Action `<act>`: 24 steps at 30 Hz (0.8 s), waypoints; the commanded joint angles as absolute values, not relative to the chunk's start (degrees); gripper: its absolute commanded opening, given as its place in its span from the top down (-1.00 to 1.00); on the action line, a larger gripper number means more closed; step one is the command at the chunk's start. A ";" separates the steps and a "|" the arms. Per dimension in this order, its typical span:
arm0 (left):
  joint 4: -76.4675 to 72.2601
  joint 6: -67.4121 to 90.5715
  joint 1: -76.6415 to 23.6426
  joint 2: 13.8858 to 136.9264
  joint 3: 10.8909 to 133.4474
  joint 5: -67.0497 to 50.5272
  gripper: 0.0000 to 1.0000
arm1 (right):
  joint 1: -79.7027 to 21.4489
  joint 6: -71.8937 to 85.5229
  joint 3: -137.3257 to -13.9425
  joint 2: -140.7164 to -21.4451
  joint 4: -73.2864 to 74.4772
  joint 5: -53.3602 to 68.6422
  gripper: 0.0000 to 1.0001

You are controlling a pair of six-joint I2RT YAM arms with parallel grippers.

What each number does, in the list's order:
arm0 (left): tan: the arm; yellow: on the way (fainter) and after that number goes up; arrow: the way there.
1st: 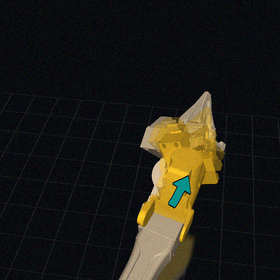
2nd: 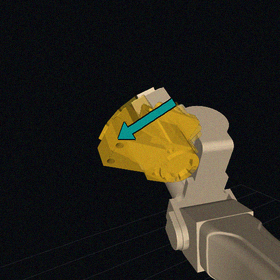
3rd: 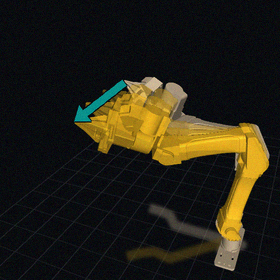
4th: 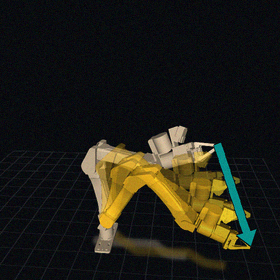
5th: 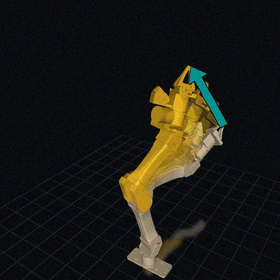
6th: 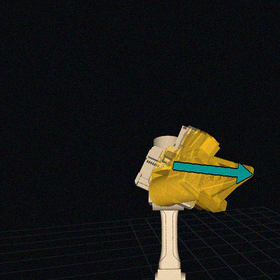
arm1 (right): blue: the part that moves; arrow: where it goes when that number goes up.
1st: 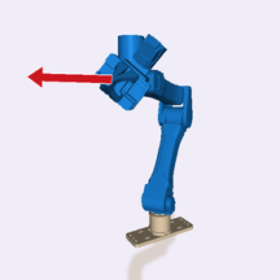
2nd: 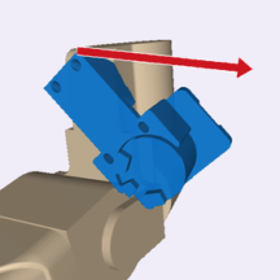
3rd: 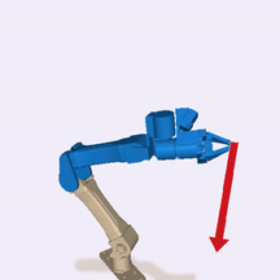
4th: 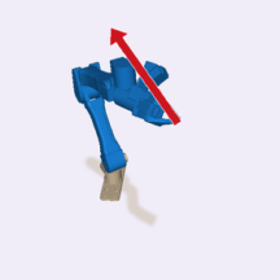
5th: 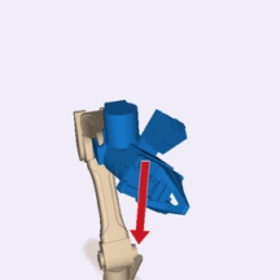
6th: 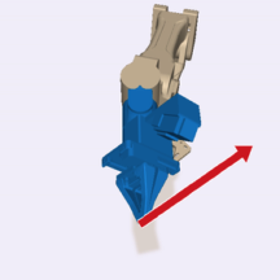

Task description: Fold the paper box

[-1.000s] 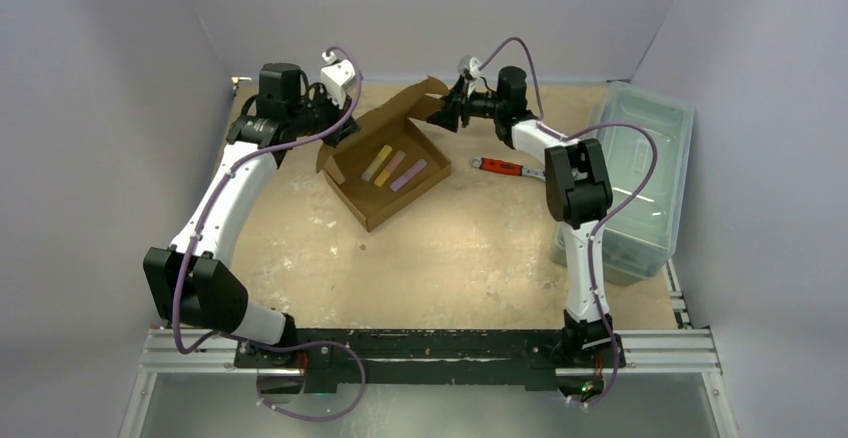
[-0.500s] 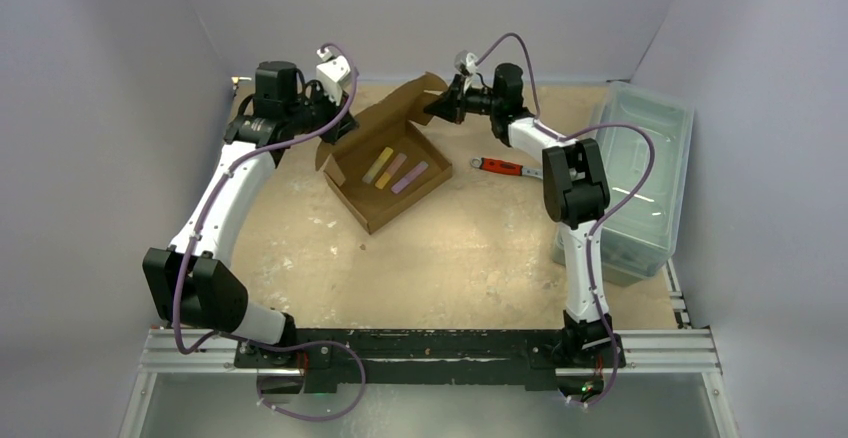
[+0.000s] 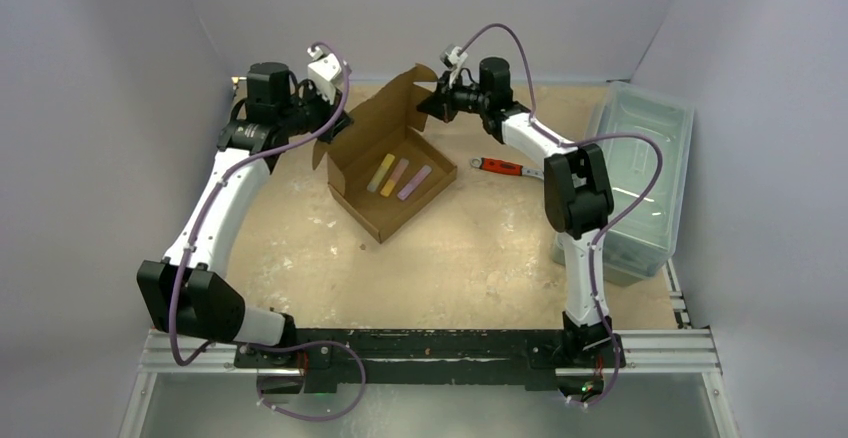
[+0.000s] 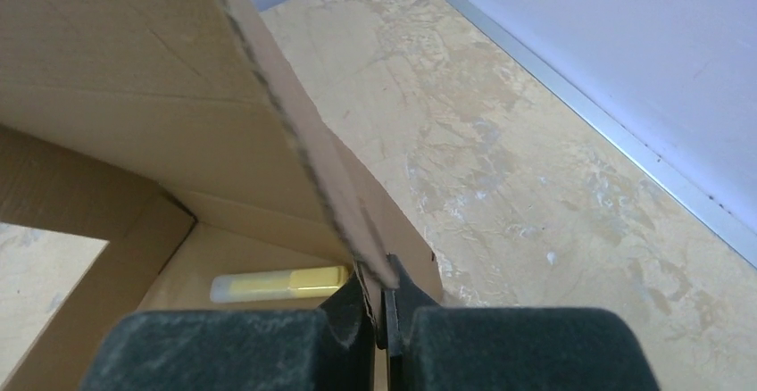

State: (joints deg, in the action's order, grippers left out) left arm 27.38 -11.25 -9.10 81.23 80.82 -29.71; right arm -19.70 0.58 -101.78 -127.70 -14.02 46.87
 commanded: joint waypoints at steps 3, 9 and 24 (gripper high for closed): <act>26.35 -9.59 -8.70 79.51 78.77 -29.39 1.00 | -22.11 4.28 -99.59 -121.93 -11.05 39.99 0.95; 26.93 -10.43 -8.62 78.56 77.90 -28.34 1.00 | -22.90 7.12 -98.17 -120.46 -9.84 35.88 0.95; 27.04 -12.06 -8.48 77.63 75.54 -27.99 1.00 | -24.04 11.09 -90.23 -117.69 -12.45 34.37 0.85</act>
State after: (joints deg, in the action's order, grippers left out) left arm 25.30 -11.20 -9.02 78.17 77.21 -28.32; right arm -23.14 6.90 -92.29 -120.11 -13.43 33.47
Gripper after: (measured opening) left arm 0.008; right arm 0.076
